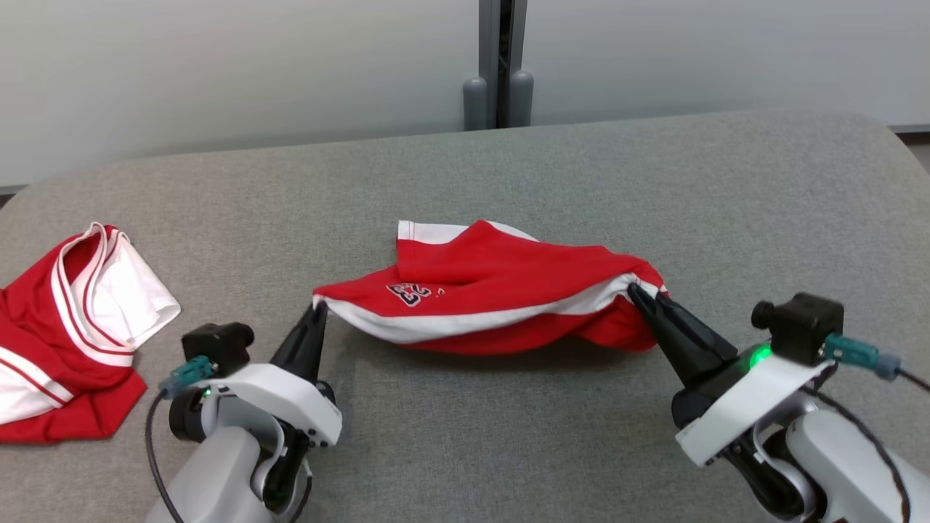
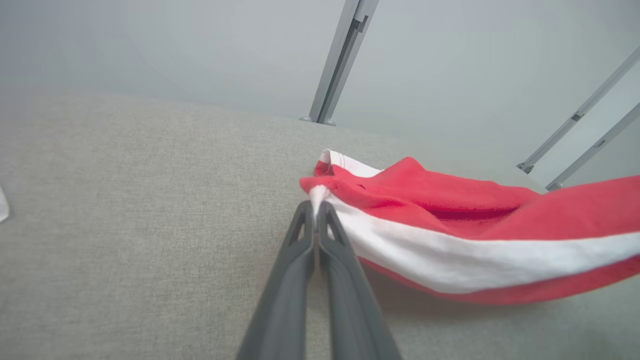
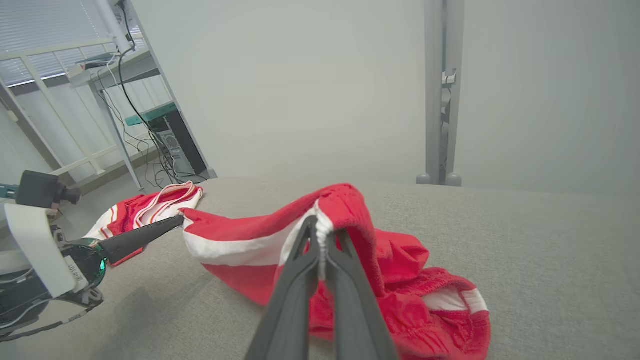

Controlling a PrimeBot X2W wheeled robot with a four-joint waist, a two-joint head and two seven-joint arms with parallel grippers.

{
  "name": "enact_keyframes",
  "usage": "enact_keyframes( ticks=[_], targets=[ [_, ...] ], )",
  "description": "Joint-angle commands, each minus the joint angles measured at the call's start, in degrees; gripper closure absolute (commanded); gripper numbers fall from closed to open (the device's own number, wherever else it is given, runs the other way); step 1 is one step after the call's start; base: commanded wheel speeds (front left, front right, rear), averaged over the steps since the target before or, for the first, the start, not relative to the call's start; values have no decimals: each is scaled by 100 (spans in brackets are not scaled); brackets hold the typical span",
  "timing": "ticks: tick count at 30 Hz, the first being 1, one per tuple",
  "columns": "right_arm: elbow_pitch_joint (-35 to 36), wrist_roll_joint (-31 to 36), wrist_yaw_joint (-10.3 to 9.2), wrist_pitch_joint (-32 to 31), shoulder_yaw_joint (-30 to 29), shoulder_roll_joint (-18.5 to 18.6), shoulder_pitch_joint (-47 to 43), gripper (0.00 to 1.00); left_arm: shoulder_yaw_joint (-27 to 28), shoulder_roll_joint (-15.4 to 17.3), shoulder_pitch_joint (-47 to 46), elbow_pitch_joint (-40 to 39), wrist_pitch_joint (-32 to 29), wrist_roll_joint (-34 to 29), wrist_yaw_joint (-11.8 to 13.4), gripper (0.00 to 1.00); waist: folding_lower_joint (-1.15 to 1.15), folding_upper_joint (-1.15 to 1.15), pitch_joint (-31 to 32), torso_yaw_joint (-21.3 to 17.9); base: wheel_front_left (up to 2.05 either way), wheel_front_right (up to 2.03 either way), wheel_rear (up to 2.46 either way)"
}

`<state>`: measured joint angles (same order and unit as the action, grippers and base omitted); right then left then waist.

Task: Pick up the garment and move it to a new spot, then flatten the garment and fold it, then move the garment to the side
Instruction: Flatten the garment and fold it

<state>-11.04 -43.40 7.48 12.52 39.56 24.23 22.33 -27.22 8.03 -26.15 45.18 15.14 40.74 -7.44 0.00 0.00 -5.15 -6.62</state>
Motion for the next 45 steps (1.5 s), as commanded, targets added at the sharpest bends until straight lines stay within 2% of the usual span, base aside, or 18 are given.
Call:
enact_keyframes(
  ticks=[1,9,13,20,26,32,37,45],
  targets=[
    [109,-270,3,-116,31,93,142,100,188,0,43,-154,13,51,-1,100,0,0,92,51,0,0,0],
    [569,-1938,3,-1005,118,429,838,100,916,-56,-109,-791,13,386,-1,100,0,0,364,118,0,0,0],
    [575,-2682,3,-1529,136,469,1365,100,1181,-52,-381,-896,13,647,-1,100,0,0,444,117,0,0,0],
    [56,-3684,3,-2280,55,227,2597,100,1462,134,-1331,-866,-378,1025,49,100,0,0,565,133,0,0,0],
    [-430,-4068,4,-2633,45,4,3385,100,1523,237,-1940,-875,-709,1111,137,100,0,0,631,167,0,0,0],
    [-858,-4123,4,-2530,-2,-156,3886,100,1557,222,-2284,-858,-796,1163,201,100,0,0,678,204,0,0,0],
    [-1407,-4431,4,-2557,-164,-386,4195,100,1614,150,-2454,-807,-806,1255,254,100,0,0,716,224,0,0,0],
    [-2014,-4514,4,-2624,-140,-560,4369,100,1690,121,-2487,-699,-767,1374,283,100,0,0,692,251,0,0,0]
  ],
)
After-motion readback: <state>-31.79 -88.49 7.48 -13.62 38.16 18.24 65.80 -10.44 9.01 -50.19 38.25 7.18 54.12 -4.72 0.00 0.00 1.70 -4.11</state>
